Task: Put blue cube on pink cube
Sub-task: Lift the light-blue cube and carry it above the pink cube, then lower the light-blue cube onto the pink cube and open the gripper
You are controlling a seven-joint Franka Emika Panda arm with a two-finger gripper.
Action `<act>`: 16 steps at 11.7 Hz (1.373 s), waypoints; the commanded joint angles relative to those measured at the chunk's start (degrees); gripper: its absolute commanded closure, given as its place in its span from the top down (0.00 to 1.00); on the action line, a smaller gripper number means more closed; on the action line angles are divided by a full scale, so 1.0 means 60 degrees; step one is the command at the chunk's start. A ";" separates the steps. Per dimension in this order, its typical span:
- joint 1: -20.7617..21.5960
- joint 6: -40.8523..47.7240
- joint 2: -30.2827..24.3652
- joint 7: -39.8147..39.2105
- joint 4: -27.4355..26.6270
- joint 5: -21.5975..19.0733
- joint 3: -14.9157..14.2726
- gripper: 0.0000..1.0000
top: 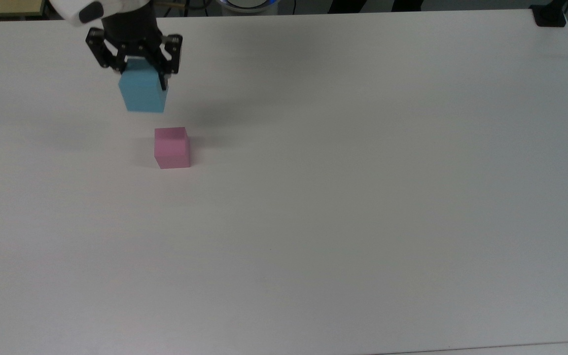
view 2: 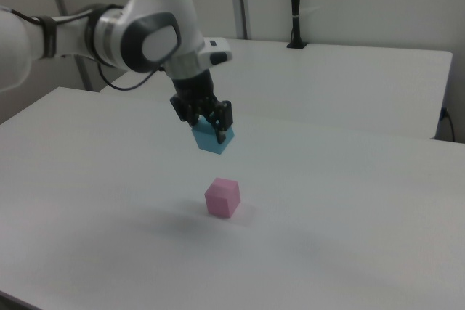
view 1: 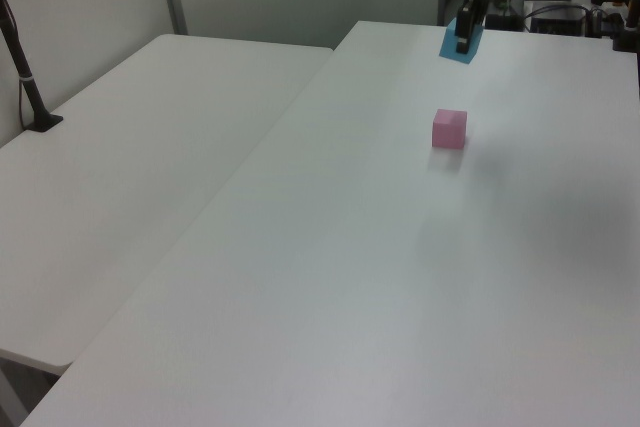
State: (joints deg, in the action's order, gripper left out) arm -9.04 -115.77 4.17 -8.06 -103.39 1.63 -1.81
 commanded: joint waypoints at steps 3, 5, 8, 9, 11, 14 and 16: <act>0.0011 -0.1413 0.0593 -0.0371 -0.0913 -0.0287 -0.0035 0.42; 0.0041 -0.1740 0.0608 -0.0662 -0.1269 -0.0213 -0.0035 0.42; 0.0260 -0.1784 0.0856 -0.0664 -0.1372 -0.0184 -0.0020 0.42; 0.0275 -0.1784 0.0900 -0.0649 -0.1372 -0.0184 -0.0035 0.42; 0.0319 -0.1784 0.0989 -0.0577 -0.1372 -0.0184 -0.0035 0.42; 0.0319 -0.1784 0.1120 -0.0561 -0.1342 -0.0155 -0.0035 0.42; 0.0319 -0.1784 0.1150 -0.0561 -0.1328 -0.0126 -0.0035 0.44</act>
State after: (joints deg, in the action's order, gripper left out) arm -7.84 -124.99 11.27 -10.91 -110.60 0.99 -1.50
